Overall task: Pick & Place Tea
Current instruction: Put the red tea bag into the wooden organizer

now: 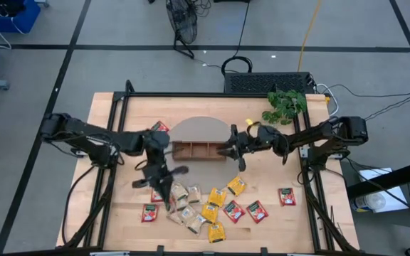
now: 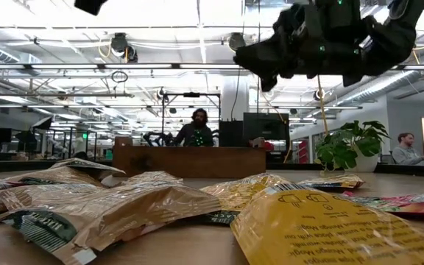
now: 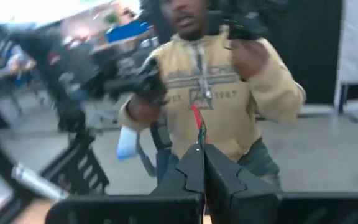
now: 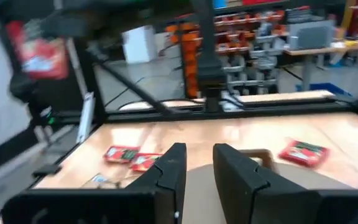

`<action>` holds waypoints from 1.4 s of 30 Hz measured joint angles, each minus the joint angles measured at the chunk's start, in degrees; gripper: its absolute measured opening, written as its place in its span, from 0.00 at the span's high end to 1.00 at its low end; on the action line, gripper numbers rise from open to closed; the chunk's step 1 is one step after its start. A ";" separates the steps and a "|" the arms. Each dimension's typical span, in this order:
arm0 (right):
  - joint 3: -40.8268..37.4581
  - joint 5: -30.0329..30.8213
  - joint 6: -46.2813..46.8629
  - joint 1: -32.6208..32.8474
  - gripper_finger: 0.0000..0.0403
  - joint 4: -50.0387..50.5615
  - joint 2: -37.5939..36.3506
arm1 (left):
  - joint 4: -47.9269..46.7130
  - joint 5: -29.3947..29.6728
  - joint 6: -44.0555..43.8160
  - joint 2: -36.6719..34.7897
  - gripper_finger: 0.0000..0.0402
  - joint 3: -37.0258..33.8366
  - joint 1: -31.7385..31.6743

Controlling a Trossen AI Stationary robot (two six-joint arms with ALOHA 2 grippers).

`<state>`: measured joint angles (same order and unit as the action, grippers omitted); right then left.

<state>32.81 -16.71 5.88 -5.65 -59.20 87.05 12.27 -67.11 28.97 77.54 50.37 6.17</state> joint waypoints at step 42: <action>17.40 29.96 -82.85 26.72 0.52 -17.29 18.34 | 10.88 16.24 18.73 0.97 1.00 -0.02 -3.69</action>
<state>50.22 13.25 -76.97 21.07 -76.50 105.38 23.15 -50.87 47.70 78.51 50.35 2.48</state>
